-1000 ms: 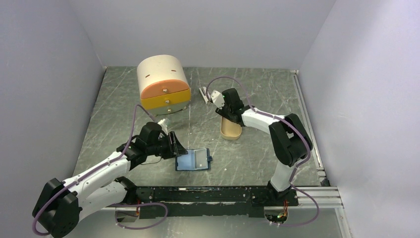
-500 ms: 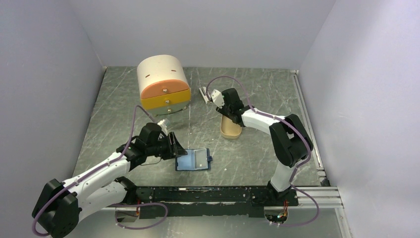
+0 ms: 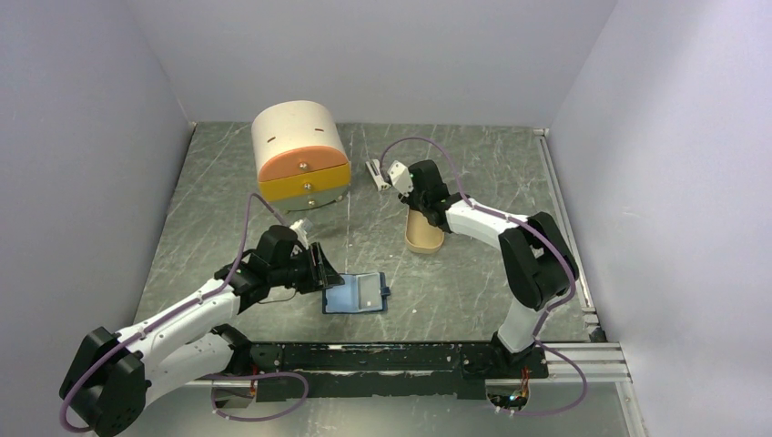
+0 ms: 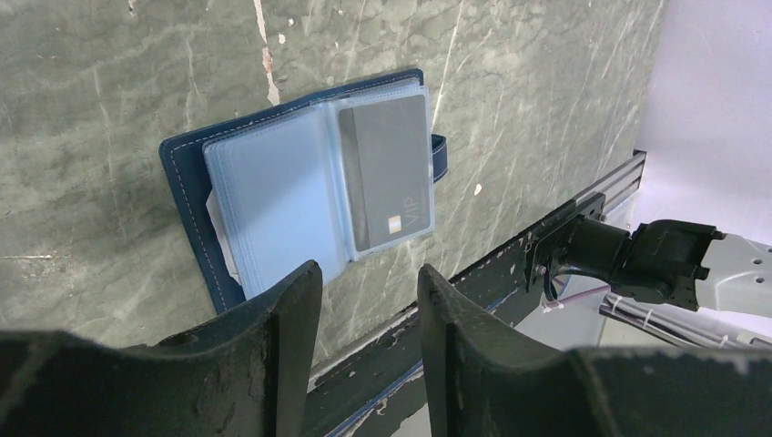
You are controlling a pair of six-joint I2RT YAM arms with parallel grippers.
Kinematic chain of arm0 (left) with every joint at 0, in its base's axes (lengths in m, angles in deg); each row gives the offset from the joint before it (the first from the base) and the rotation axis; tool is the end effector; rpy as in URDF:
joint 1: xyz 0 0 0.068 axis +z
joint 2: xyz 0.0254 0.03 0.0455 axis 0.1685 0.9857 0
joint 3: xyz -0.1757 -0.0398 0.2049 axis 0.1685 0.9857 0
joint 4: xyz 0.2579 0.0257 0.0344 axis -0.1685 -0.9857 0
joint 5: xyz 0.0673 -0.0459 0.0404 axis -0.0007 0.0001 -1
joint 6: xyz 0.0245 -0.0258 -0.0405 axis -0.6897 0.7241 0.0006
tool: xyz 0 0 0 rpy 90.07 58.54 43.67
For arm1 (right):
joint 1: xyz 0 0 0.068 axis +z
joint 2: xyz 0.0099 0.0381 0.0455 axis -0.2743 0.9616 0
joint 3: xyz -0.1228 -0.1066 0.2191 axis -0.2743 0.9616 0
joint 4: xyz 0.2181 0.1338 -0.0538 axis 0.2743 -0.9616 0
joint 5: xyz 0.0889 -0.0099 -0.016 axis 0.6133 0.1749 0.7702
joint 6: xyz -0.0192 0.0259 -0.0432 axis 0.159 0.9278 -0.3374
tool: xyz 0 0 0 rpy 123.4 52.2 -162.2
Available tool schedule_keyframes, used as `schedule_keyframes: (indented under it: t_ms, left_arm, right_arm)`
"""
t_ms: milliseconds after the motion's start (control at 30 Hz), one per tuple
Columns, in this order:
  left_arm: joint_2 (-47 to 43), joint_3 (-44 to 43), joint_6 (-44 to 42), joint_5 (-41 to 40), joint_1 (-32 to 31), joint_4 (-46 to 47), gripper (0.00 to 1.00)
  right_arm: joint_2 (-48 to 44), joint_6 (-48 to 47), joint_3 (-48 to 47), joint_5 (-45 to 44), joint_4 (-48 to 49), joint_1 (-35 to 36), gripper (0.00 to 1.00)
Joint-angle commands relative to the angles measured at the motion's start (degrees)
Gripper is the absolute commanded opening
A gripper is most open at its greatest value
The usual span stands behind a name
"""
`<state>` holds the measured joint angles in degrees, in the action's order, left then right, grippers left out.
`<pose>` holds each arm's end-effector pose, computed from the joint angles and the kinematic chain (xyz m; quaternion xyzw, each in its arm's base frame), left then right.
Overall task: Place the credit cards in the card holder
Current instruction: Pick up the credit card from the storage box.
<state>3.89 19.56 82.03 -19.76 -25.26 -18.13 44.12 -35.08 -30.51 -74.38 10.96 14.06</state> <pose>0.1509 -0.1183 0.1895 -0.0626 0.9021 -0.3737 0.2064 0.3285 0.1780 0.1903 -0.4534 0.7857 -0.1549 0.3913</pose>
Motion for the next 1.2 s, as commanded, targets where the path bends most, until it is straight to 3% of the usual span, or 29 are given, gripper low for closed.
schedule_keyframes:
  t_ms: [0,567,800,1167]
  left_arm:
    - [-0.6,0.4,0.6,0.1,0.3,0.6,0.48]
    - [1.0,0.8,0.5,-0.4,0.4,0.7,0.49]
    - [3.1,1.9,0.2,-2.3,0.4,0.4,0.49]
    - [1.6,0.9,0.3,-6.4,0.8,-4.3,0.46]
  right_arm:
    - [-1.7,0.3,-0.1,-0.9,1.8,0.0,0.37]
    - [-3.4,2.8,-1.7,2.2,-5.6,1.7,0.12]
    - [-5.2,6.2,-2.5,4.5,-10.0,7.5,0.00]
    - [-12.5,21.4,-7.9,9.1,-19.1,10.4,0.00]
